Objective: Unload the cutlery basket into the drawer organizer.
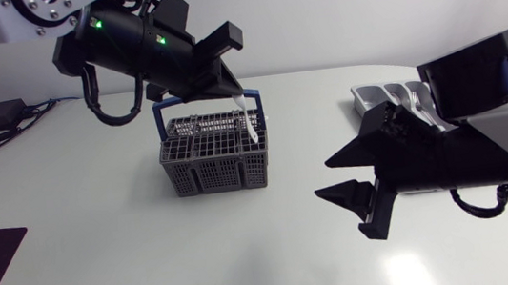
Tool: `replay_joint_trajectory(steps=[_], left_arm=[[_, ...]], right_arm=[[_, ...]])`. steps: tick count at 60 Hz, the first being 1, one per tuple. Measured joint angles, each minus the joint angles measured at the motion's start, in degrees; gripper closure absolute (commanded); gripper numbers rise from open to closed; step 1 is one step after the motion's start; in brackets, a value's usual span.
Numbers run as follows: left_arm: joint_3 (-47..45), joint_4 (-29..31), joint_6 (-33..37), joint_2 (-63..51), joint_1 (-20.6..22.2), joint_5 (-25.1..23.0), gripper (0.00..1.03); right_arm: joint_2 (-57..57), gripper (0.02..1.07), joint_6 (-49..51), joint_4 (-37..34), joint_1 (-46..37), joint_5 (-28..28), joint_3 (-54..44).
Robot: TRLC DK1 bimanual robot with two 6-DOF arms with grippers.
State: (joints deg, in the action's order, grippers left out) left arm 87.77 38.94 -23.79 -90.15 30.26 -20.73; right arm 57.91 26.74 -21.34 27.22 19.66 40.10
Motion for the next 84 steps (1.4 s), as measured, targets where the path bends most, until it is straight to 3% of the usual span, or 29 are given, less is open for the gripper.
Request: replay_joint_trajectory(steps=[27, 51, 64, 84], left_arm=[[-10.75, 0.02, 5.73, 9.27, 9.05, 0.00, 1.00], [-14.78, 2.03, 8.63, 12.28, 20.17, 3.23, 1.00], [-14.78, 2.78, 8.61, 12.66, 23.17, 4.33, 1.00], [-14.99, 3.23, 8.39, 12.66, 26.18, 4.37, 1.00]], right_arm=[[-3.61, 0.34, 1.64, -2.89, -2.27, 4.70, 0.00], [-4.35, 0.34, 8.37, -9.42, -2.27, 15.76, -0.13], [-5.53, 0.34, 11.04, -13.29, -0.87, 20.63, -0.33], [-5.70, 0.36, 11.04, -13.66, 3.65, 21.11, -0.28]])
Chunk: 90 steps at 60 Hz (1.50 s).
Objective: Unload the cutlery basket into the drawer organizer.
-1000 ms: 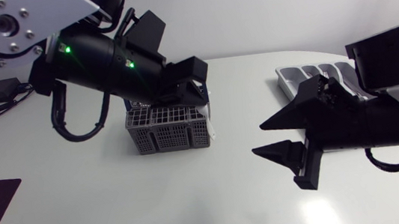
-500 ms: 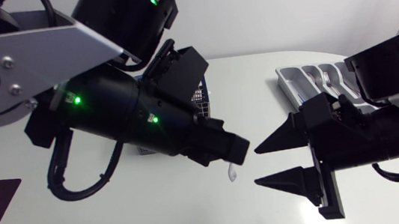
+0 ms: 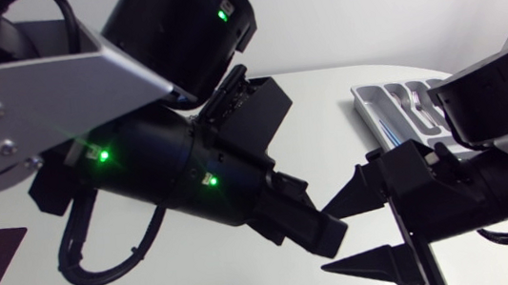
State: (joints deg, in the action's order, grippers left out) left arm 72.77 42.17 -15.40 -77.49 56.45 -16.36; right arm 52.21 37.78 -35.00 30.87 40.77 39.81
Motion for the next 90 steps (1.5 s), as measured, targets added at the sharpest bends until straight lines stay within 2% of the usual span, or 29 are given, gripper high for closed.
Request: replay_joint_trajectory(steps=[15, 29, 36, 47, 50, 61, 68, 76, 80, 82, 83, 84, 85, 87, 88, 89, 90], left_arm=[[-0.48, 0.02, -0.04, 0.28, 0.70, 0.17, 1.00], [-0.66, 0.00, -0.04, 0.28, 0.81, 0.17, 1.00], [-0.68, 0.00, -0.04, 0.28, 0.92, 0.17, 1.00], [-0.74, 0.02, -0.04, 0.28, 1.14, 0.20, 1.00], [-0.74, 0.02, -0.04, 0.28, 1.11, 0.17, 1.00], [-0.74, 0.02, -0.04, 0.28, 1.11, 0.17, 1.00], [-0.74, 0.37, -0.04, 0.33, 1.11, 0.20, 1.00], [-0.74, 0.37, -0.68, 0.33, 1.09, 0.39, 0.98], [-0.74, 0.15, -0.94, 0.33, 0.98, 0.39, 0.83], [-0.74, 0.13, -0.94, 0.33, 0.92, 0.39, 0.71], [-0.74, 0.13, -0.94, 0.33, 0.83, 0.44, 0.64], [-0.74, 0.17, -0.92, 0.33, 0.70, 0.68, 0.52], [-0.74, 0.15, -0.92, 0.33, 0.63, 0.81, 0.47], [-0.72, 0.22, -0.94, 0.33, 0.26, 0.81, 0.26], [-0.72, 0.33, -0.94, 0.33, 0.17, 0.79, 0.21], [-0.72, 0.44, -0.94, 0.33, 0.09, 0.79, 0.10], [-0.72, 0.50, -1.01, 0.39, -0.04, 0.72, 0.04]], right_arm=[[0.57, 0.61, 0.00, 0.22, 0.83, 0.15, 0.92], [2.05, 0.63, 0.00, 0.48, 1.07, 0.17, 1.03], [2.60, 0.71, 0.00, 0.77, 1.14, 0.39, 1.18], [3.56, 0.72, -0.02, 1.79, 1.46, 0.87, 1.88], [3.72, 0.81, -0.02, 2.01, 1.51, 1.01, 1.88], [4.02, 0.97, -0.04, 2.23, 1.70, 1.01, 1.88], [4.15, 1.01, 0.00, 2.23, 1.70, 1.03, 1.88], [4.52, 1.01, 0.24, 2.21, 1.73, 1.44, 1.88], [4.50, 1.01, 0.44, 2.19, 1.73, 1.51, 1.88], [4.50, 1.01, 0.44, 2.19, 1.73, 1.66, 1.88], [4.52, 1.01, 0.42, 2.16, 1.73, 1.70, 1.88], [4.52, 1.01, 0.42, 2.14, 1.73, 1.75, 1.88], [4.57, 1.01, 0.39, 2.10, 1.73, 1.88, 1.88], [4.68, 1.01, 0.17, 2.05, 1.70, 1.81, 1.88], [4.74, 1.01, 0.13, 2.05, 1.70, 1.73, 1.88], [4.85, 1.01, -0.09, 2.10, 1.66, 1.44, 1.88], [5.01, 1.01, -0.07, 2.10, 1.66, 1.38, 1.88]])
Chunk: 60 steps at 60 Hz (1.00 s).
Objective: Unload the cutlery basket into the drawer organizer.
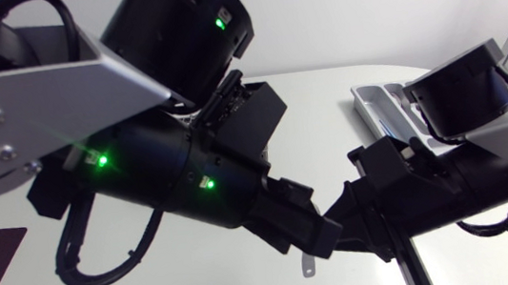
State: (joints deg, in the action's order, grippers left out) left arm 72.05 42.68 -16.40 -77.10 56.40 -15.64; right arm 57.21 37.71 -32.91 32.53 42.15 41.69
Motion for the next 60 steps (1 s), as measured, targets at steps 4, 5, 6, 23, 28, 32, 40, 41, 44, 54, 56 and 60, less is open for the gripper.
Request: replay_joint_trajectory(steps=[4, 5, 6, 23, 28, 32, 40, 41, 44, 54, 56, 60], left_arm=[[0.24, 0.52, -0.13, 0.02, -0.33, -0.26, 0.04], [0.35, 0.66, -0.13, 0.02, -0.42, -0.35, 0.04], [0.46, 0.87, -0.28, 0.02, -0.48, -0.33, 0.04], [3.13, 9.92, -0.57, -1.07, -3.04, 0.66, 0.04], [3.17, 11.32, -1.57, -1.64, -4.04, 1.38, 0.04], [3.52, 11.58, -2.93, -2.19, -5.03, 1.44, 0.04], [4.98, 11.61, -6.40, -3.61, -6.99, 2.67, 0.04], [5.22, 11.61, -6.88, -3.76, -7.28, 2.78, 0.04], [5.77, 11.56, -8.09, -4.04, -7.89, 3.02, 0.04], [7.96, 11.34, -12.24, -4.61, -9.33, 6.08, 0.04], [8.44, 11.26, -12.90, -4.74, -9.53, 6.86, 0.04], [9.38, 11.02, -14.14, -5.11, -10.08, 8.22, 0.04]], right_arm=[[0.92, 1.01, -0.15, 0.02, -0.33, -0.37, 0.00], [1.09, 1.01, -0.17, 0.02, -0.35, -0.42, 0.00], [1.20, 1.01, -0.17, 0.02, -0.39, -0.46, 0.00], [1.53, 1.01, -1.29, 0.07, -4.20, -1.97, 0.00], [1.51, 1.01, -1.38, -0.04, -4.94, -3.76, 0.00], [1.25, 1.01, -1.46, -0.11, -5.51, -5.16, 0.00], [0.42, 1.01, -1.49, -0.09, -6.36, -11.50, -0.02], [0.33, 1.01, -1.49, -0.11, -6.38, -12.31, -0.02], [-0.07, 1.01, -1.49, -0.11, -6.40, -15.10, -0.02], [-1.31, 1.01, -1.46, -0.09, -6.36, -24.55, -0.61], [-1.51, 1.01, -1.44, -0.04, -6.36, -26.23, -0.92], [-1.95, 1.01, -1.18, -0.09, -6.36, -30.47, -1.57]])
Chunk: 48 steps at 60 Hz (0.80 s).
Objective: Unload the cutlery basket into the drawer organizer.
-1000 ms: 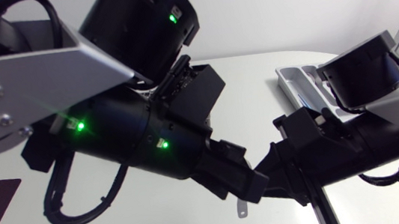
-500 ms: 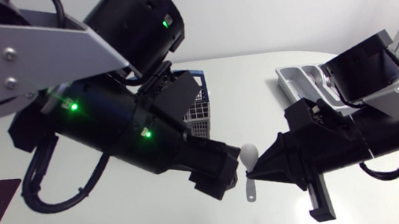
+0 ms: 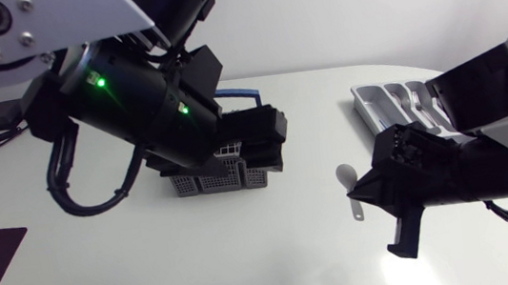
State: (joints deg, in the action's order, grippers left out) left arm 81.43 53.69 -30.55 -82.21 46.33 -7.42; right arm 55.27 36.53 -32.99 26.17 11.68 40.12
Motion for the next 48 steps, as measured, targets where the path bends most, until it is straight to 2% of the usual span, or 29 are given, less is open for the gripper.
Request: replay_joint_trajectory(steps=[9, 25, 48], left_arm=[[0.70, -0.20, -1.22, -1.05, -1.33, 3.96, 0.04], [0.70, 0.55, -1.09, -1.60, -3.28, 9.81, 0.04], [-0.79, -0.20, 6.56, -1.57, -9.14, 11.41, 0.04]], right_arm=[[-1.07, 1.01, 2.73, 1.05, -0.85, -8.61, -2.01], [-2.38, 1.01, 11.32, 3.72, -9.62, -14.97, -4.83], [0.83, 1.01, 28.15, 13.53, -30.32, -14.93, -5.40]])
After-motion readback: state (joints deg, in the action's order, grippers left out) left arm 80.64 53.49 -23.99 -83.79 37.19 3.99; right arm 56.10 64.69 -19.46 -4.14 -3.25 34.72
